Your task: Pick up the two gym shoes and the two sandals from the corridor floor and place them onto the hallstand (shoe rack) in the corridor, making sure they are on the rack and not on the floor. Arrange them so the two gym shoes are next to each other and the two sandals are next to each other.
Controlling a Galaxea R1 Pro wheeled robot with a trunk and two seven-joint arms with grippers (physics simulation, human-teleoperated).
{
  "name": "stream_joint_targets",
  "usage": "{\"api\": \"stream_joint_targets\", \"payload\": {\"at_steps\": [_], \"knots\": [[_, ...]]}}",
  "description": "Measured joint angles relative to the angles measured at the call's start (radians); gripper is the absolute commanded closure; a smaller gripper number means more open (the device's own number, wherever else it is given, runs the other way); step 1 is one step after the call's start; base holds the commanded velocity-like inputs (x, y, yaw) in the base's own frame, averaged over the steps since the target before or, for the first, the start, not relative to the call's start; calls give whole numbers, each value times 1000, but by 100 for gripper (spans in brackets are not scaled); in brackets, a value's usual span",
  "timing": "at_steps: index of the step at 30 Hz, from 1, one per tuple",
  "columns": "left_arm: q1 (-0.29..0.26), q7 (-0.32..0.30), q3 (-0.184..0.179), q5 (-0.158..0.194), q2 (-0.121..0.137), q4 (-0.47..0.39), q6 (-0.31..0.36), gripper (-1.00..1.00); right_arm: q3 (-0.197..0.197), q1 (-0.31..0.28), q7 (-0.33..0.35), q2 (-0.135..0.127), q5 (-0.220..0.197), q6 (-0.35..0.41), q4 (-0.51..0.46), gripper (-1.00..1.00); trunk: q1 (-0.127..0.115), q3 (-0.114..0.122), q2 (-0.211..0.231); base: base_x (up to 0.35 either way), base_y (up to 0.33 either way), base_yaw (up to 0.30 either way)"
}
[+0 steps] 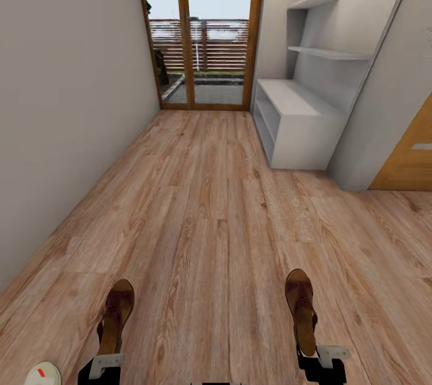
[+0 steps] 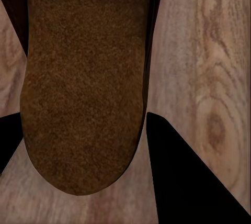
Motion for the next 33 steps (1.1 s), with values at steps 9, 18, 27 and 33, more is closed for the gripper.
{"api": "stream_joint_targets", "payload": {"at_steps": [9, 18, 27, 33], "knots": [[0, 0, 0, 0, -1, 0, 0, 100, 0, 0, -2, 0, -1, 0, 0, 100, -34, 32, 63, 0, 0, -1], [0, 0, 0, 0, 0, 0, -1, 100, 0, 0, -2, 0, -1, 0, 0, 100, -69, 61, 126, 0, 0, 0], [1, 0, -1, 0, -1, 0, -9, 100, 1, 0, -2, 1, -1, 0, 0, 100, -100, 98, 182, 0, 0, 0], [2, 0, -2, 1, -1, 1, -15, 100, 1, 0, -2, 1, -1, 0, 0, 100, -100, 108, 182, 0, 0, 0]]}}
